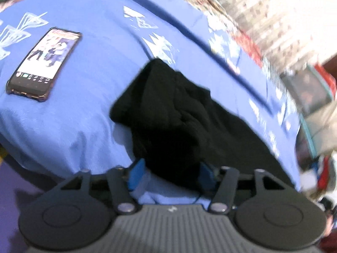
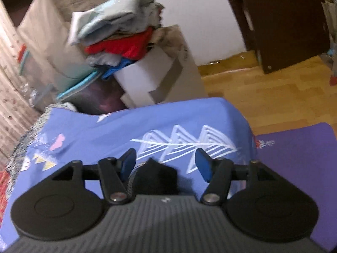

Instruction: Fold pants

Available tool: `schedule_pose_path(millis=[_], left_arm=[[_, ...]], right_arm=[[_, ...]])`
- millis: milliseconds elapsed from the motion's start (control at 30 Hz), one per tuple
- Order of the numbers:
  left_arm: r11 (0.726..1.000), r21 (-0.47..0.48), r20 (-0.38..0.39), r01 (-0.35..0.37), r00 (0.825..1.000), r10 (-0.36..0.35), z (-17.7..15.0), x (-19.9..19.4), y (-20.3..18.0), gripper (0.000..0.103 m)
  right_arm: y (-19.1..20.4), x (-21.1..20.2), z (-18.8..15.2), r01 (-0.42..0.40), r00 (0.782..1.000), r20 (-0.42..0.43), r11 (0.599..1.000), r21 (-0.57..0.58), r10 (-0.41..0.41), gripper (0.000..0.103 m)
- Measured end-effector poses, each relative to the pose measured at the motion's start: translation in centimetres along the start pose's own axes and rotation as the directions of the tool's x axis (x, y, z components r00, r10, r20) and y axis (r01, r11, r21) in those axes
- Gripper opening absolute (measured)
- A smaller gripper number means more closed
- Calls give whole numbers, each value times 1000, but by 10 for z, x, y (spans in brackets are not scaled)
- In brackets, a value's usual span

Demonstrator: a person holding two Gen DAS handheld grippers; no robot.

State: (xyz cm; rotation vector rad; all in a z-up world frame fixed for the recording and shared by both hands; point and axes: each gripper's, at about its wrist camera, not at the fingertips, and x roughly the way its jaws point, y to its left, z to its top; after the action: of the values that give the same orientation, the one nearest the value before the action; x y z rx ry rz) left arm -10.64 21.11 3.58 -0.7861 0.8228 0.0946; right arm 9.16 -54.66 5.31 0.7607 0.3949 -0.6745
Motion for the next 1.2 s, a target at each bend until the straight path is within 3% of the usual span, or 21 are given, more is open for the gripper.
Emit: schedule_pose_path(millis=[67,200,333,367,433,467,500,567,733,967,1100,1167,1200], left_arm=[[998,-54,2,39,999,-39,11,8,8,64],[989,-104,-2,105,994,-106,27,32,13,93],[978,-164,-21,129,991,-134,31,56,18,94],[976,-178,-16,125,991,-130,30,58,20,93],[980,-174,7,97,995,-97,28,61,20,70],[986,-153,13,65,998,-64,27,62,19,45],[993,-115,20,21,1000,-19,26,61,17,28],[997,-64,50,-30,998,33,21,56,12,22],[978,88,133,-189,975,177,1,43,-2,20],[959,128,122,-253,964,238,-3,48,-10,24],[972,98,105,-214,973,204,-2,36,-9,38],[986,64,123,-151,982,143,-1,22,-4,43],[990,55,140,-127,983,119,-1,14,-1,50]], right_arm=[[15,1,-9,-46,999,-21,997,-69,44,64],[41,0,-37,-138,987,-111,973,-186,118,64],[49,9,-68,-175,964,-239,954,-243,115,63],[48,13,-75,-176,957,-269,951,-253,106,63],[43,21,-86,-166,942,-327,952,-257,76,63],[39,27,-91,-158,933,-355,954,-254,60,63],[36,28,-95,-151,929,-367,955,-255,49,62],[35,27,-96,-146,931,-363,953,-265,42,62],[40,25,-94,-148,932,-362,935,-322,23,62],[32,24,-94,-171,927,-372,943,-284,56,63],[34,20,-96,-175,929,-366,931,-320,49,62],[38,7,-95,-163,945,-323,925,-343,47,63],[42,-5,-95,-181,957,-281,915,-360,78,63]])
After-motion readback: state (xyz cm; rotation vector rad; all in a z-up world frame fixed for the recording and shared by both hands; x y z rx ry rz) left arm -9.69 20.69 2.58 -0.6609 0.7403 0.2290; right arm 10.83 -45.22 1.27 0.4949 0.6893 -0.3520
